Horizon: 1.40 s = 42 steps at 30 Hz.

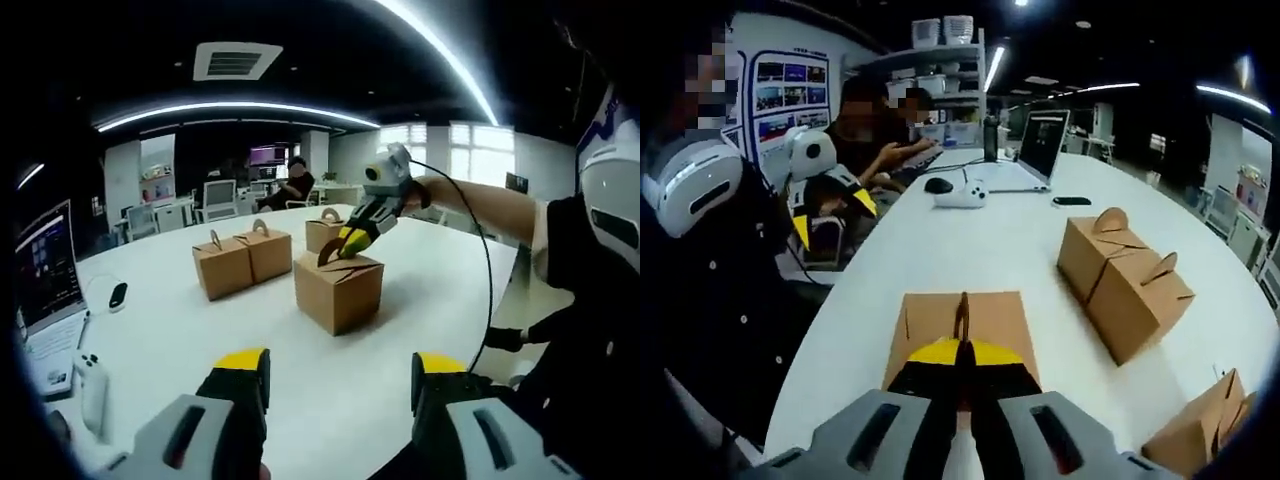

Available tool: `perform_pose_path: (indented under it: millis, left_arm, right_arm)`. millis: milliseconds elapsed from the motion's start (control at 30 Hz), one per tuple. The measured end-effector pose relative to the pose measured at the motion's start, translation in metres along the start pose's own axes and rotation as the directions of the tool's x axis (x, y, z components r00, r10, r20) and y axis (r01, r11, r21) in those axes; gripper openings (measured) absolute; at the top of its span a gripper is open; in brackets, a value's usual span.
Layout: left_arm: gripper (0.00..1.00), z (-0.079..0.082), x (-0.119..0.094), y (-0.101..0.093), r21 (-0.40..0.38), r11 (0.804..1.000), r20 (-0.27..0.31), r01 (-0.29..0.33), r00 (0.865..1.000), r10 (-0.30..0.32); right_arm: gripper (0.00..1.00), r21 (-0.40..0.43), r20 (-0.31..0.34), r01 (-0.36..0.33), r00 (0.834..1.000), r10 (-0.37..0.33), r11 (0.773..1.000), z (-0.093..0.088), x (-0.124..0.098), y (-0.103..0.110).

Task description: Pick up one paper box from the group, open the paper box, and remove the item inside

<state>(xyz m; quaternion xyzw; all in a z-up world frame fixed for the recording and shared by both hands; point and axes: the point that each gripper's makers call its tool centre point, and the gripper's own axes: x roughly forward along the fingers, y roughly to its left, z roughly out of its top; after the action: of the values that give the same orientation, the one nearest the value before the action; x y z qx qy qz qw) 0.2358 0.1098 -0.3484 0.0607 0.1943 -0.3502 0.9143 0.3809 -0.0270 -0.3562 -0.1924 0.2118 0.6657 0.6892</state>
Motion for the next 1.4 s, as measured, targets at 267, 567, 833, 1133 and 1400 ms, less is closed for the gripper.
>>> perform_pose_path:
  millis: [267,567,833,1133,1400]
  left_arm:
    - [0.58,-0.001,-0.001,0.003,-0.009,1.0,0.002,-0.01,1.0,0.01]
    - [0.58,0.0,0.003,0.001,-0.003,1.0,0.001,0.005,1.0,-0.005]
    - [0.58,-0.001,0.002,0.008,-0.005,1.0,-0.001,-0.008,1.0,0.008]
    - [0.59,0.003,0.001,0.017,-0.001,1.0,0.003,-0.019,1.0,0.019]
    - [0.61,0.004,-0.007,0.019,0.023,0.999,-0.011,-0.024,1.0,0.024]
  right_arm:
    - [0.28,0.052,0.039,0.113,0.993,-0.115,0.992,0.005,-0.009,-0.011]
    - [0.36,0.076,0.105,0.236,0.964,-0.243,0.969,0.007,-0.033,-0.01]
    - [0.43,0.092,0.134,0.34,0.927,-0.35,0.936,-0.005,-0.055,0.02]
    - [0.52,0.15,0.096,0.431,0.889,-0.447,0.89,-0.031,-0.088,0.069]
    - [0.54,0.225,0.029,0.486,0.863,-0.504,0.845,-0.053,-0.108,0.114]
